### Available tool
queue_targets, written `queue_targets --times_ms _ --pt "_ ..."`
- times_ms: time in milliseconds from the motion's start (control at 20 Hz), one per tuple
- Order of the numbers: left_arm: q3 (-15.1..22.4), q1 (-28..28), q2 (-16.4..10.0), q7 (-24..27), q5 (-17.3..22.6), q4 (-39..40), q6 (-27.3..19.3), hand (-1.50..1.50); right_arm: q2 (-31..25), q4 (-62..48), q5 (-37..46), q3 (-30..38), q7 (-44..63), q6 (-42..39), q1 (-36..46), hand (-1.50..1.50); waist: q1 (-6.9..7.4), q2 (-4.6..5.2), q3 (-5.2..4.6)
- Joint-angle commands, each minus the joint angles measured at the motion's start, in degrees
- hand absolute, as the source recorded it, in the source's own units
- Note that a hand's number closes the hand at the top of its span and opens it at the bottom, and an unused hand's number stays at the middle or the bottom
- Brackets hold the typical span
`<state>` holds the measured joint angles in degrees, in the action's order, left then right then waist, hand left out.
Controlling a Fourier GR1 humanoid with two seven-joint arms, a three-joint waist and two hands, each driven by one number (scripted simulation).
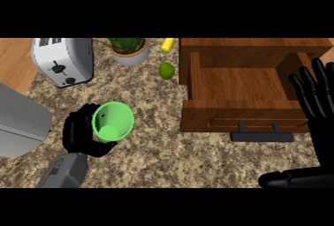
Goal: Pick up the cup, place it into the drawer and close the drawer
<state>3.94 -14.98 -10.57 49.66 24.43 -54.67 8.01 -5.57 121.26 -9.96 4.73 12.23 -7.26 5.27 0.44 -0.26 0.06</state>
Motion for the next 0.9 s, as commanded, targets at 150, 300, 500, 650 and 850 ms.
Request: queue_targets --times_ms 150,300,500,650,850 --pt "2.4 -0.3 -0.2 -17.2 2.1 -21.8 -4.9 1.5 0.6 -2.4 0.7 -0.6 -3.2 -1.3 -1.8 -1.5 0.06 0.02 0.02" --pt "3.9 -2.2 2.2 -23.2 1.7 -25.9 -8.9 1.5 -0.3 -2.6 -1.3 1.0 -3.9 -2.6 -2.6 -1.5 -0.29 0.06 0.01" --pt "2.0 -8.4 2.1 -28.4 1.1 -28.1 -11.4 1.5 0.2 -1.4 1.1 -0.1 -1.9 -0.3 -0.4 -1.5 -0.48 0.17 -0.04" --pt "3.8 -14.1 4.4 -32.5 -2.5 -28.6 -17.0 1.5 -0.6 -0.5 0.4 0.3 -1.2 -1.2 -0.7 -1.5 -0.64 0.17 -0.03" --pt "1.5 -23.5 5.2 -36.0 -3.4 -22.6 -18.1 1.5 0.3 -5.0 2.1 0.2 -4.8 -0.9 0.0 -1.5 -0.81 0.32 -0.03"
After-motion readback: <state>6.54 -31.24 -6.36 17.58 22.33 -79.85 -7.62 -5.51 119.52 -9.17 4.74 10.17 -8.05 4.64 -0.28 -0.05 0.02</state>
